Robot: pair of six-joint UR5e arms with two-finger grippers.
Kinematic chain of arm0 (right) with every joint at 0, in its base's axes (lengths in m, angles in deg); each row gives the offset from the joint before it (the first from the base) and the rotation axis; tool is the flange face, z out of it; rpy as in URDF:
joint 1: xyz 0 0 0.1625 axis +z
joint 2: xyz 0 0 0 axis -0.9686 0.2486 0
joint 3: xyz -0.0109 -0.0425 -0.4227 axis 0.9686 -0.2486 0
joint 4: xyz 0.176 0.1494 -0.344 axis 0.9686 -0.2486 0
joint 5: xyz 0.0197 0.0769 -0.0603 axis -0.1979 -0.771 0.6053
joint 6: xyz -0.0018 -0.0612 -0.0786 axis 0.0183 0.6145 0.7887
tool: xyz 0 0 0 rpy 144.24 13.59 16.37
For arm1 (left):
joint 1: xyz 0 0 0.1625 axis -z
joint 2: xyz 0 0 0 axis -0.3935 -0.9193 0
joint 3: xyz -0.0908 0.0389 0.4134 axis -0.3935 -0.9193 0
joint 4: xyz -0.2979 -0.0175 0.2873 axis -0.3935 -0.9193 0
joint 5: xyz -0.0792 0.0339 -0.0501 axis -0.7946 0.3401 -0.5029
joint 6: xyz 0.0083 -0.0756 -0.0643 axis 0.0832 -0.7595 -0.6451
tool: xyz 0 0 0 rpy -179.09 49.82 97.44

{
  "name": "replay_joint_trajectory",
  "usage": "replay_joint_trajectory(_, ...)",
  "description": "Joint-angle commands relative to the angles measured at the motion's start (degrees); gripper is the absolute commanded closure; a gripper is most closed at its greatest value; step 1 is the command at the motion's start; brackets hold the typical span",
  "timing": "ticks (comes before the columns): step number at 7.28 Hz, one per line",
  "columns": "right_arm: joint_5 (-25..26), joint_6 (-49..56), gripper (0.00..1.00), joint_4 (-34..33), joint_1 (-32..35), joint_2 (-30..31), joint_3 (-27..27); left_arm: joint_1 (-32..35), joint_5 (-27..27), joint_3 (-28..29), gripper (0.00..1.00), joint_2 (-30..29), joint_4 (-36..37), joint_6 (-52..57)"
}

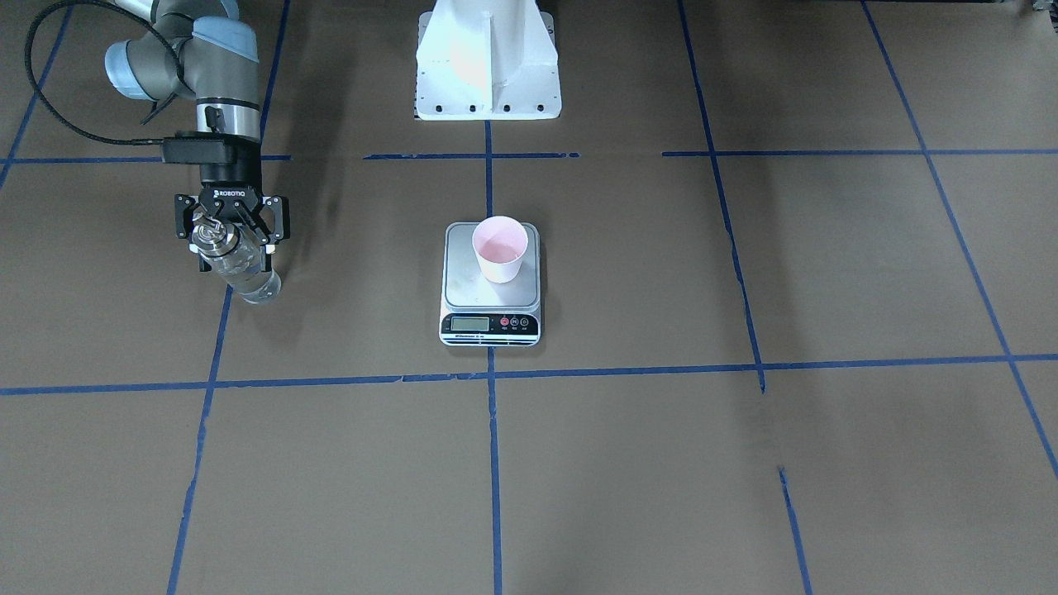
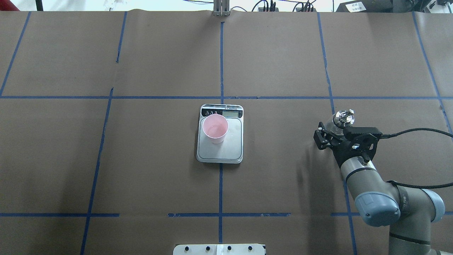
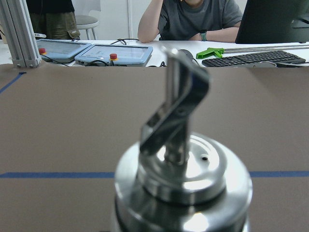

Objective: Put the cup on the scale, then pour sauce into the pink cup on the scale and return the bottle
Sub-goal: 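Lower the sauce bottle onto the table with the right gripper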

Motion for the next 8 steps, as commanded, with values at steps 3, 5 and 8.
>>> replay_joint_trajectory(3, -0.01, 0.58, 0.00, 0.01, 0.09, 0.18, 0.26, -0.01, 0.00, 0.00, 0.00, -0.06, 0.00, 0.00)
replay_joint_trajectory(5, 0.34, 0.58, 0.00, 0.27, -0.44, 1.40, 0.43, -0.01, 0.00, 0.00, 0.00, -0.06, 0.00, 0.00)
replay_joint_trajectory(8, 2.97, 0.23, 0.00, 0.28, -4.73, 2.20, 2.54, -0.10, 0.00, 0.00, 0.00, -0.06, 0.00, 0.00)
